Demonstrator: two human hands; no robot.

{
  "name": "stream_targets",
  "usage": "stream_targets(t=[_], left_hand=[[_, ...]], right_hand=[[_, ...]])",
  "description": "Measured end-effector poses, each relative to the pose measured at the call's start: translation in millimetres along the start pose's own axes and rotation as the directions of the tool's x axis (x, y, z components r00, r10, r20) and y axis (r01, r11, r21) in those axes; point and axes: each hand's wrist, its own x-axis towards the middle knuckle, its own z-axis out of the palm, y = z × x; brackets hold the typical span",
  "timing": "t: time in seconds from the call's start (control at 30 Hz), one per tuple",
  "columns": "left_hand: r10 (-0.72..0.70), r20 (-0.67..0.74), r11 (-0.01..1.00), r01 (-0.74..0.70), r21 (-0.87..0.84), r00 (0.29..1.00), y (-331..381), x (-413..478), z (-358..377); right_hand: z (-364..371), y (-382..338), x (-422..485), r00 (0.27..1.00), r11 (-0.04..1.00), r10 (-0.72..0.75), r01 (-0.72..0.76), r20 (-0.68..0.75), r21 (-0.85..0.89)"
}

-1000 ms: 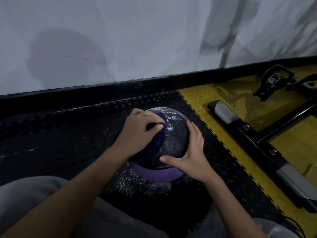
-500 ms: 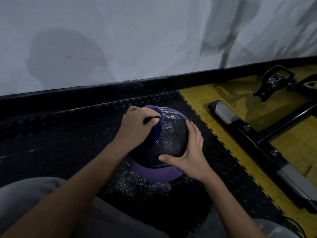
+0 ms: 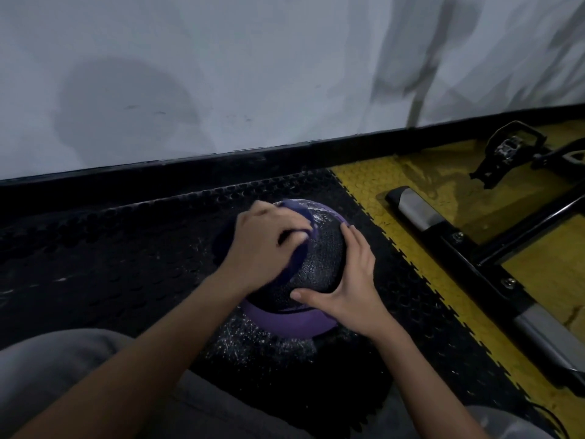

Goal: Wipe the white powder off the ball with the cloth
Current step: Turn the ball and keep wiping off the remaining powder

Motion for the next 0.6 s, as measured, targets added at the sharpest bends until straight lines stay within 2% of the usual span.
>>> stream_targets(t=[0.07,0.13,0.3,0.37,0.43,0.5,0.53,0.6], left_hand=[[0.102,0.032,0.994,-0.103,0.042,0.994,13,-8,1],[0.104,0.064,0.990,-0.109,0.086,0.993,13,-5,1],[-0.163,-0.040,0.986,0.164,0.013,0.986,-16,13,-9],[-0.119,-0.037,0.993,0.118,-0.022,0.992,-10,2,-5],[0.017,-0.053,1.000,-0.017,-0.002,0.998,5,-12,0],[0.120,-0.012,0.992,-0.119,0.046,0.993,15,-19,2],[0.112,0.003,0.992,-0.112,0.059,0.994,13,-16,2],[0.004,-0.026,0.999,-0.002,0.055,1.000,4,-5,-2]], right_hand=[[-1,1,-1,1.000,1.000,-0.005,0.005,0.007,-0.005],[-1,2,-2,1.000,1.000,-0.008,0.008,0.013,-0.005],[1,-1,-1,1.000,1.000,-0.004,0.004,0.006,0.001],[2,-1,-1,1.000,1.000,-0.002,0.002,0.002,-0.003],[2,0,-3,1.000,1.000,-0.002,0.002,0.004,-0.012],[0,1,-3,1.000,1.000,-0.005,0.005,0.009,-0.015],[0,2,-4,1.000,1.000,-0.006,0.006,0.010,-0.011],[0,1,-3,1.000,1.000,-0.008,0.008,0.008,0.007]])
